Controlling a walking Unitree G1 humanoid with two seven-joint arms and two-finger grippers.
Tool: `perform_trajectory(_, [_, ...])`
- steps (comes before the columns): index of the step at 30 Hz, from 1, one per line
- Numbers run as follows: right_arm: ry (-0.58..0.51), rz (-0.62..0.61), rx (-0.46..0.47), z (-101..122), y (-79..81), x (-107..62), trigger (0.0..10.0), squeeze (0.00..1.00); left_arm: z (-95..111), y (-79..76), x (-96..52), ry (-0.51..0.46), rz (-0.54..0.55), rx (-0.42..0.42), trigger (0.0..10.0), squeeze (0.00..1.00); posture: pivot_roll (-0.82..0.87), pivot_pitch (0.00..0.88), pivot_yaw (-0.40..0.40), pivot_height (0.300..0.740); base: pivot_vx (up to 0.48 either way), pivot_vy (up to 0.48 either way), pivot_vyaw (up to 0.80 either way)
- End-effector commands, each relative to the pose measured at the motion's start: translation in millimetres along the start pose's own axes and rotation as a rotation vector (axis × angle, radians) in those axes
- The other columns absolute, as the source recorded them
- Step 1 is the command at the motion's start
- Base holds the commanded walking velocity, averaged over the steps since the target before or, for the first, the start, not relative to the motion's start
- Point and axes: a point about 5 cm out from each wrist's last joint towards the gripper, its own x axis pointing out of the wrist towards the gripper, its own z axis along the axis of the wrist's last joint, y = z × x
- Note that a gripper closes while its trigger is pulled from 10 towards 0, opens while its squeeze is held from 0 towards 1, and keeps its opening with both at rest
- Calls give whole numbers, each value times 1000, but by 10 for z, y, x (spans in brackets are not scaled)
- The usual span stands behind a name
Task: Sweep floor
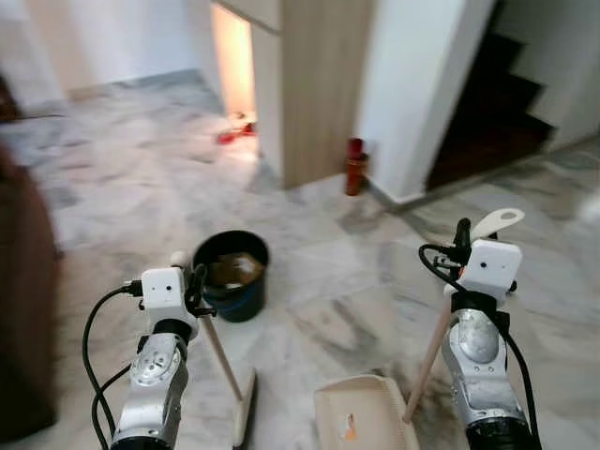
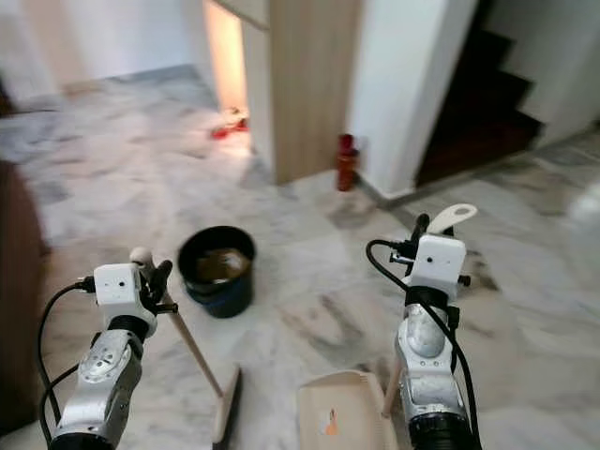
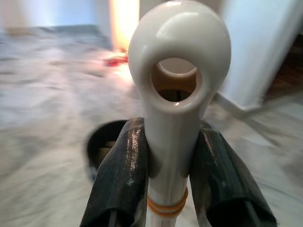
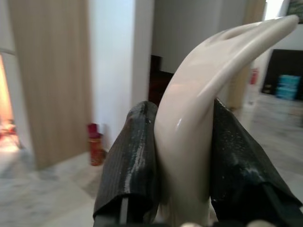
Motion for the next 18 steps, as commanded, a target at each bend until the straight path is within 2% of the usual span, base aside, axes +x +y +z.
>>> perform_trajectory(1, [-25,9,6,71,34,41,10000,0,105,39,58,-39,2,21,10000,0,-22,0,-18,740,0,0,-800])
perform_trajectory(18, [-9,12,-7,55,36,51,10000,0,140,54,93,-51,13,42,10000,0,-26,0,-20,740,0,0,-800])
